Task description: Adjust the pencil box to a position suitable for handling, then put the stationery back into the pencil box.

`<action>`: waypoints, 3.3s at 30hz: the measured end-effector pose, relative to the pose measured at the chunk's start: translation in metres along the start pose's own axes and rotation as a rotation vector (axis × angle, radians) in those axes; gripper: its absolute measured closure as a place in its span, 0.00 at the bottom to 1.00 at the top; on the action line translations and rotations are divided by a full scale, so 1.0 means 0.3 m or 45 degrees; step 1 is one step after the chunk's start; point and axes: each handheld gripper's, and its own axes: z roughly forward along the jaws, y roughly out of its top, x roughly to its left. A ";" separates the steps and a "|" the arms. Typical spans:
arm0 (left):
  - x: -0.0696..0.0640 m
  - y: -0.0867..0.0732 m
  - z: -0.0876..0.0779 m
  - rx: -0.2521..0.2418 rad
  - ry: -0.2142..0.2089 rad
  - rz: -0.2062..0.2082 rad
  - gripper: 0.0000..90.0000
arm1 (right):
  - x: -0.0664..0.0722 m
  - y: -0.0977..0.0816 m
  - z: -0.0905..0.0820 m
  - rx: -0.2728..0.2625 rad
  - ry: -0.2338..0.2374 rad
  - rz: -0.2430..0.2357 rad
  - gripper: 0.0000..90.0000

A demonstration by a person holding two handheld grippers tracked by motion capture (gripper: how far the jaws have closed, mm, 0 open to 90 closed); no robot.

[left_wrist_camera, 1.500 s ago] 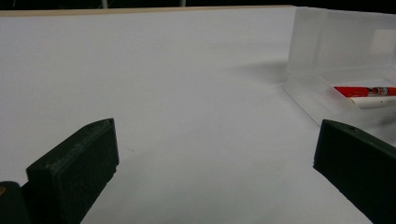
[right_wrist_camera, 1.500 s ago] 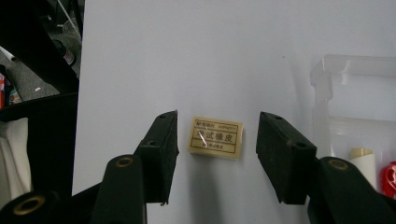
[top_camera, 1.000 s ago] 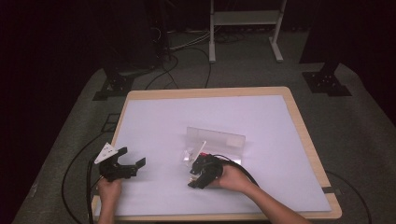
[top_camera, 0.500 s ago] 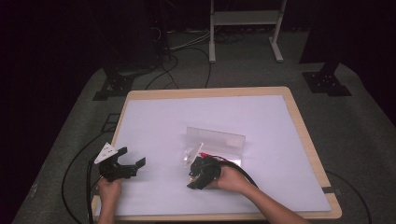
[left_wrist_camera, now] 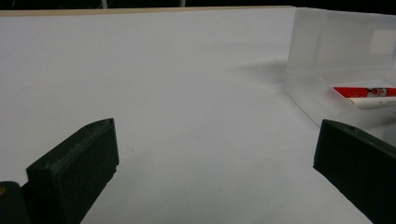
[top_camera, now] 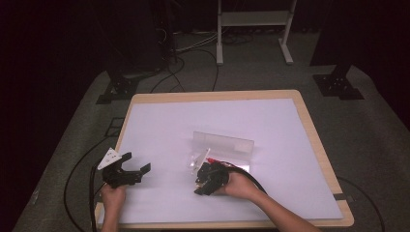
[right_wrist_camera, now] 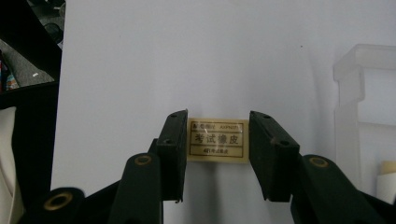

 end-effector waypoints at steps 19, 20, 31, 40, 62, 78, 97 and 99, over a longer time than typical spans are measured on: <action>0.000 0.000 0.001 -0.005 0.000 -0.001 0.00 | 0.001 0.016 -0.059 -0.053 -0.031 -0.021 0.65; 0.000 0.000 0.002 -0.005 -0.001 -0.001 0.00 | -0.002 0.018 -0.066 -0.058 -0.037 -0.022 0.65; -0.001 -0.001 0.002 -0.005 0.000 -0.005 0.00 | -0.017 0.043 -0.107 -0.077 -0.074 -0.033 0.65; -0.001 -0.001 0.000 -0.004 0.002 0.004 0.00 | -0.035 0.064 -0.138 -0.092 -0.097 -0.031 0.65; -0.001 -0.002 -0.003 -0.014 -0.004 0.007 0.00 | -0.085 0.118 -0.184 -0.105 -0.141 -0.024 0.65; -0.005 -0.004 -0.004 -0.022 -0.001 0.008 0.00 | -0.104 0.147 -0.202 -0.119 -0.150 -0.031 0.65; -0.005 -0.003 -0.003 -0.019 -0.005 0.011 0.00 | -0.158 0.147 -0.182 -0.103 -0.172 0.002 0.65; -0.005 -0.003 -0.002 -0.015 -0.005 0.015 0.00 | -0.165 0.144 -0.178 -0.103 -0.171 0.004 0.65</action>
